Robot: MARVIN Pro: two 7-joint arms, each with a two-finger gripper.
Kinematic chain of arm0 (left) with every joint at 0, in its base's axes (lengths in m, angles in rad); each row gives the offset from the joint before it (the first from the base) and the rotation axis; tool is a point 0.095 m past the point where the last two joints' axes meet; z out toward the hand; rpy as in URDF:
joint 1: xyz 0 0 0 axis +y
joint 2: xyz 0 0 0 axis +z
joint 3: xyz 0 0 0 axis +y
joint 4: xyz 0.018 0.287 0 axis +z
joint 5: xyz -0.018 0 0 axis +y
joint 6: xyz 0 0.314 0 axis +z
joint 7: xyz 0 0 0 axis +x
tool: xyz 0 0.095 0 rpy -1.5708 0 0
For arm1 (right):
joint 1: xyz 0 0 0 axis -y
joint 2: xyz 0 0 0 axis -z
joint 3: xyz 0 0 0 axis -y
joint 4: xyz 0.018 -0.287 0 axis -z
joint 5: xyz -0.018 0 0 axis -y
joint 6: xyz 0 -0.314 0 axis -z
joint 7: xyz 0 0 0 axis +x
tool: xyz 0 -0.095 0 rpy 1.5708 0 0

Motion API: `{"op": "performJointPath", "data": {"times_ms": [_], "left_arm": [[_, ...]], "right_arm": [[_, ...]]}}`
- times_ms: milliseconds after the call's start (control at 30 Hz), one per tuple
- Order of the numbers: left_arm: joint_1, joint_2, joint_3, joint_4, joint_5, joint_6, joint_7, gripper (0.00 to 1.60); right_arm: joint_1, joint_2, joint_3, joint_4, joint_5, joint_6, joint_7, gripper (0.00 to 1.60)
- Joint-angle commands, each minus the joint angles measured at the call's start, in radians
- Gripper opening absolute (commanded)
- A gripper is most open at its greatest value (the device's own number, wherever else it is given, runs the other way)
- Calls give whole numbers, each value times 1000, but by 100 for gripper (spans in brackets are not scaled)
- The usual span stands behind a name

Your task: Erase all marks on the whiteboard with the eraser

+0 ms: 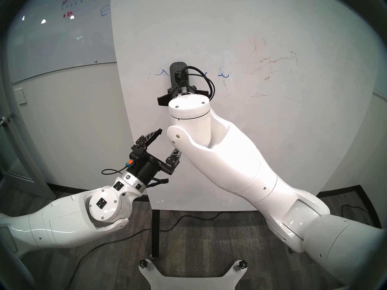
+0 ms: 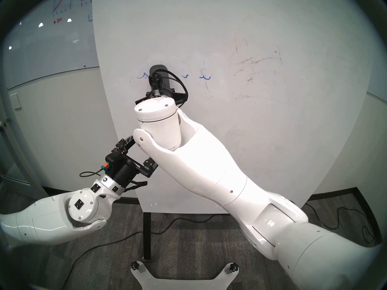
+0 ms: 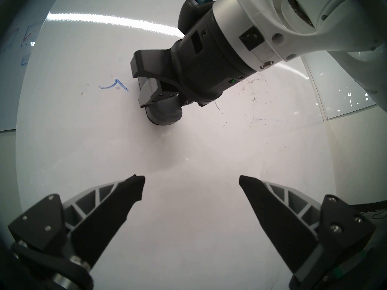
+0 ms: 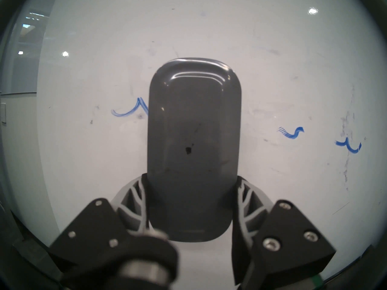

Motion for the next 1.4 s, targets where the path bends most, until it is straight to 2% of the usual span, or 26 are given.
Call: {"op": "performJointPath", "data": {"times_ms": [0,600,1033,1367], "left_arm": [[-9,0,-10,-10,0,-9,0,160],[-9,0,-10,-10,0,-9,0,160],[-9,0,-10,-10,0,-9,0,160],[-9,0,-9,-10,0,-9,0,160]], "right_arm": [[26,-54,-20,16,-6,-9,-2,0],[55,-107,-29,90,-6,-6,-14,0],[65,-121,-33,98,-8,10,-23,0],[92,-135,-5,109,7,77,-32,0]]}}
